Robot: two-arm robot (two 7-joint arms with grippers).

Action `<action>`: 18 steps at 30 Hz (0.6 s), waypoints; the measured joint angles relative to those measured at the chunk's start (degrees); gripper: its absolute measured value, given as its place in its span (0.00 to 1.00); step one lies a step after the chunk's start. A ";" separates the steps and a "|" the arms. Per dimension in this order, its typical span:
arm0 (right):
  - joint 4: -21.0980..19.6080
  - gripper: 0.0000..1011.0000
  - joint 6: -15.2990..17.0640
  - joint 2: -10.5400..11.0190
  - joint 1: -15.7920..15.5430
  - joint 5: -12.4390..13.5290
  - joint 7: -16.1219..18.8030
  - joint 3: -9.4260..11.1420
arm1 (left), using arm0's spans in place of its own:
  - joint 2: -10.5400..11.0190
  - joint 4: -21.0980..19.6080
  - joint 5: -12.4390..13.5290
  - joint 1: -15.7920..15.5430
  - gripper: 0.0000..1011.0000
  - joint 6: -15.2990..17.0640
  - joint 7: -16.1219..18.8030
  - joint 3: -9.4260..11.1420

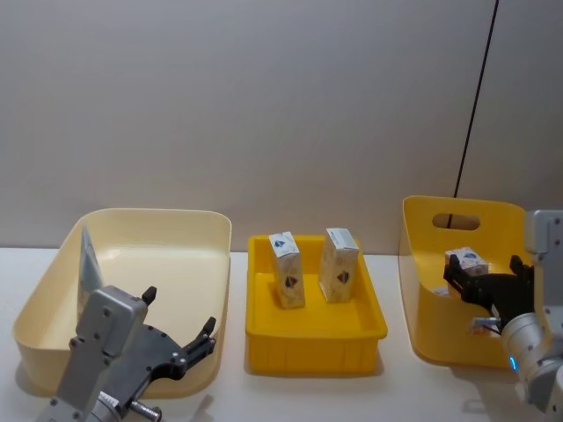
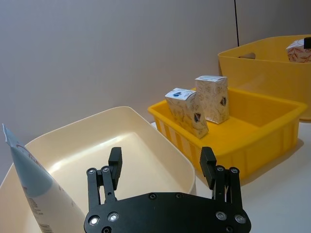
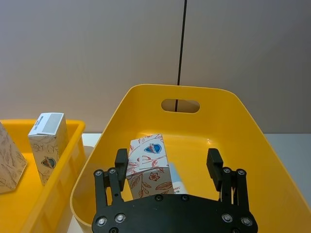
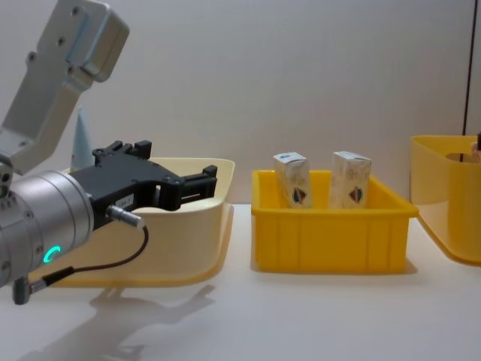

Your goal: Bimanual collaborative sorting of washing and personal care products

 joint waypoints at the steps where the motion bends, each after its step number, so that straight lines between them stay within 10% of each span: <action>1: 0.00 0.99 0.00 0.00 0.00 -0.01 0.00 0.00 | 0.00 0.00 0.00 0.00 0.99 0.00 0.00 0.00; 18: -0.94 0.99 -7.09 -0.27 -0.34 0.83 2.30 0.91 | -0.01 0.00 0.00 0.00 0.99 0.00 0.00 0.00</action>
